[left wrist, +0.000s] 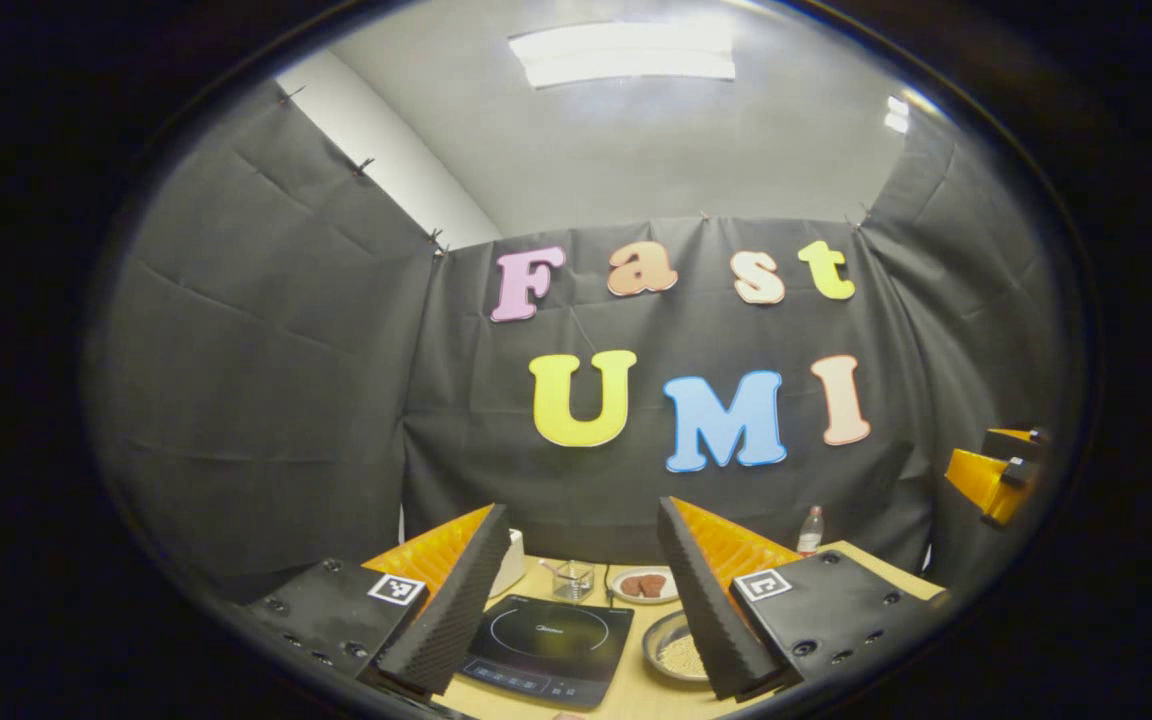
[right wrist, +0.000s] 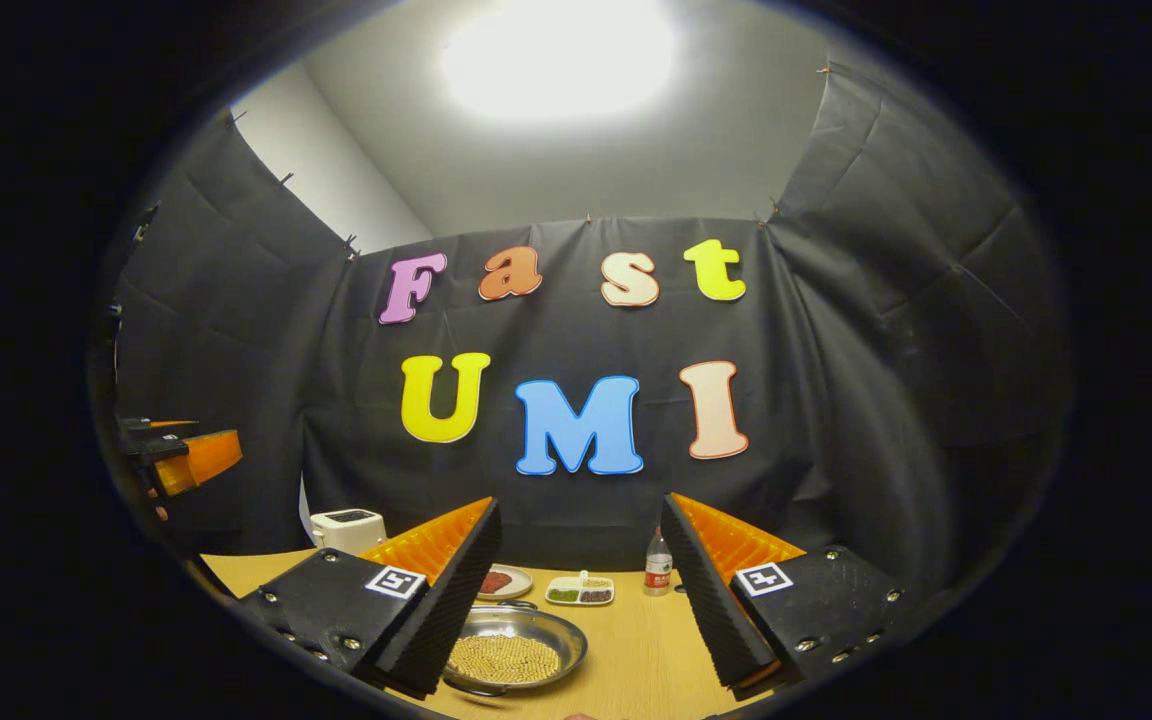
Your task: First push the handle of the pot to place it horizontally, then grasp the pot with both hands and set it on the induction cooktop.
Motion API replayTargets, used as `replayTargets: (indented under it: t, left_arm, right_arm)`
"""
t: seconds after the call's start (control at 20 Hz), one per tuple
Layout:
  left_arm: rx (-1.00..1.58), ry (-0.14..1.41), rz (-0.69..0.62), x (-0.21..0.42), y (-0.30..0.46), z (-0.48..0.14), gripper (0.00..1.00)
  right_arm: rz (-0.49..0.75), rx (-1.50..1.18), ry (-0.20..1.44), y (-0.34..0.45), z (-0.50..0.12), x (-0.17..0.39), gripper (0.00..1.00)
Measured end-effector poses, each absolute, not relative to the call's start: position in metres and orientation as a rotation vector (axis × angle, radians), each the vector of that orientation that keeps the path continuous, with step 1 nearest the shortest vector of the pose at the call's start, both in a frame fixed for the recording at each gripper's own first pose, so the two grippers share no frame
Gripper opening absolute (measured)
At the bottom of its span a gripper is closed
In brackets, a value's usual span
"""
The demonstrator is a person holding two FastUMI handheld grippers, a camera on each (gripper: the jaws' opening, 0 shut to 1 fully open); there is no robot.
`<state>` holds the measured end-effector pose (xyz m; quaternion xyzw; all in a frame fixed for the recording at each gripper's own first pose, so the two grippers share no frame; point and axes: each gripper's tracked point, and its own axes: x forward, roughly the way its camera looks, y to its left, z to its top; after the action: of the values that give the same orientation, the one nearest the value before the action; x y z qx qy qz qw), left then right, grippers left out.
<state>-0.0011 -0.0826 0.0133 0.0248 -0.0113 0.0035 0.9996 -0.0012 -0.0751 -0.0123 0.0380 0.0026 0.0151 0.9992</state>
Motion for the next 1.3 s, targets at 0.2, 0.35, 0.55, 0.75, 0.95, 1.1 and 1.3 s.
replayTargets:
  t: [0.2,0.35,0.55,0.75,0.95,1.1,1.3]
  left_arm:
    - [0.067,-0.030,0.032,0.003,-0.067,0.012,0.99]
    - [0.047,-0.041,0.038,0.011,-0.048,0.009,0.99]
    - [0.045,-0.040,0.060,0.023,-0.015,0.004,0.96]
    - [0.067,-0.050,0.072,0.032,0.002,0.006,0.96]
    - [0.063,-0.049,0.090,0.040,0.017,0.004,0.96]
    - [0.060,-0.055,0.116,0.041,0.035,0.005,0.99]
    - [0.066,-0.053,0.152,0.041,0.057,0.003,0.96]
  right_arm:
    - [0.100,0.091,-0.019,-0.053,-0.007,0.013,0.97]
    - [0.112,0.069,0.009,-0.036,-0.019,0.025,0.96]
    - [0.126,0.094,0.032,-0.011,-0.027,0.042,0.97]
    - [0.158,0.095,0.056,0.017,-0.035,0.054,0.84]
    - [0.223,0.104,0.111,0.049,-0.056,0.065,0.63]
    - [0.324,0.137,0.167,0.079,-0.064,0.067,0.30]
    - [0.311,0.121,0.219,0.088,-0.083,0.079,0.04]
